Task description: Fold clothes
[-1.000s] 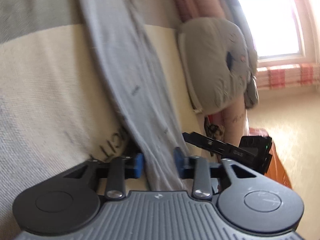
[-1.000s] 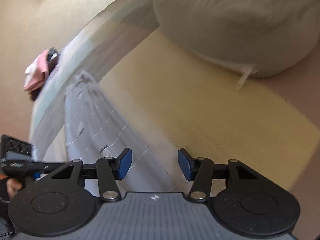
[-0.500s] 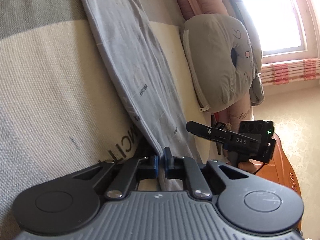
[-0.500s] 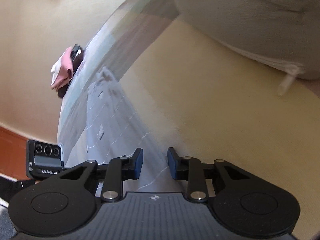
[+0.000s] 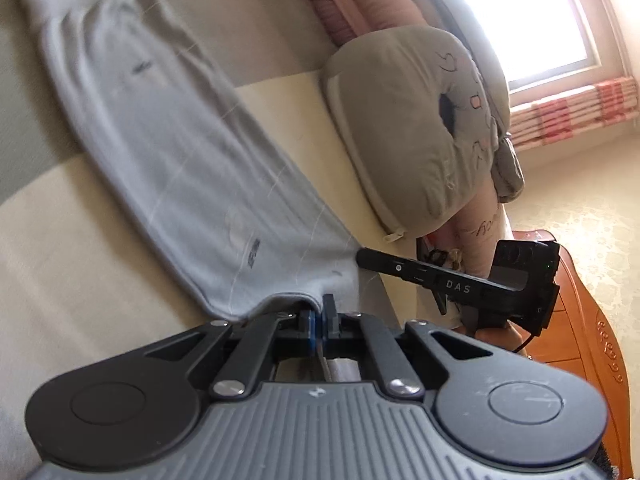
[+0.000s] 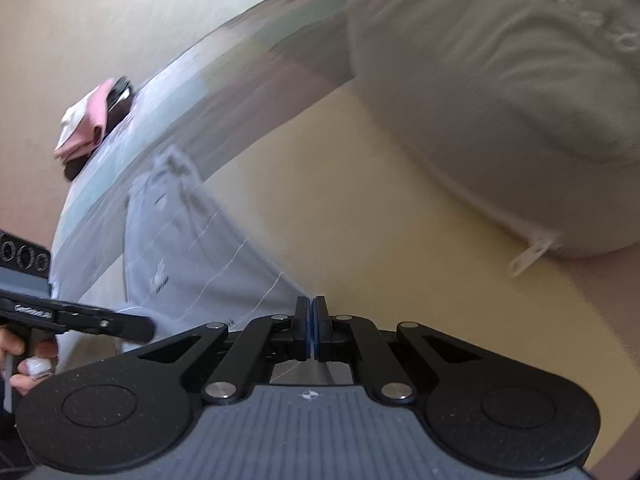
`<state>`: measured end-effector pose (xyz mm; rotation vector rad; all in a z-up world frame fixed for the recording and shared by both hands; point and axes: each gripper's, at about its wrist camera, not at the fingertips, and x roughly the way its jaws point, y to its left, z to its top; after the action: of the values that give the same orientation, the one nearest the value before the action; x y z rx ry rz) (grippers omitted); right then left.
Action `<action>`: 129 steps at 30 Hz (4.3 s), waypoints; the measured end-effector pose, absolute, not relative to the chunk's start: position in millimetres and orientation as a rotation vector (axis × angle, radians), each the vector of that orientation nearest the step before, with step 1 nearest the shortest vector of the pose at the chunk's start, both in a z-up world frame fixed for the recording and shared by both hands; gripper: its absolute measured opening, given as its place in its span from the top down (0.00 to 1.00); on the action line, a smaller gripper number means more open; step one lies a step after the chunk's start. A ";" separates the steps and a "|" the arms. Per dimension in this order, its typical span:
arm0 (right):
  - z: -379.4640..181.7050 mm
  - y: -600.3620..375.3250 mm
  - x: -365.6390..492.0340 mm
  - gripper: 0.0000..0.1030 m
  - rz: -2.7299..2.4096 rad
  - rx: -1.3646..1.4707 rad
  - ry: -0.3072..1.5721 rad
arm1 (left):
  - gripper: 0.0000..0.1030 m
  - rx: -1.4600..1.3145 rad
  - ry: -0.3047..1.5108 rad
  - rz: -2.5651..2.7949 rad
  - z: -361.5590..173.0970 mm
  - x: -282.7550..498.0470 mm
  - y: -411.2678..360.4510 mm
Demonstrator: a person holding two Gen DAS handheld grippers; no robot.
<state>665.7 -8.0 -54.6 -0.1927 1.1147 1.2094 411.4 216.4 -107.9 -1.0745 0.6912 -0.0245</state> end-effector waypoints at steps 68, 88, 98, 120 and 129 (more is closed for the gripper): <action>-14.9 185.5 632.5 0.85 1.237 -0.222 0.860 | 0.83 -0.828 0.513 0.447 -70.8 403.0 401.6; -20.1 -83.5 539.0 0.44 0.667 -0.274 0.958 | 0.66 -0.153 0.769 0.228 -50.8 463.4 315.8; -42.1 -169.3 481.0 0.34 0.370 -0.155 1.043 | 0.30 0.045 0.782 0.064 -67.1 504.8 244.4; -26.9 -103.5 439.5 0.34 0.524 -0.236 0.968 | 0.28 0.237 0.782 -0.262 -56.7 463.3 154.4; -18.8 -232.9 422.4 0.29 0.153 -0.093 1.052 | 0.27 0.253 0.809 -0.167 -41.8 439.6 164.4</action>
<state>422.4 -232.9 -18.8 -0.0933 1.0525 0.1525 439.6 164.4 -41.8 0.2528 0.8090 -0.1668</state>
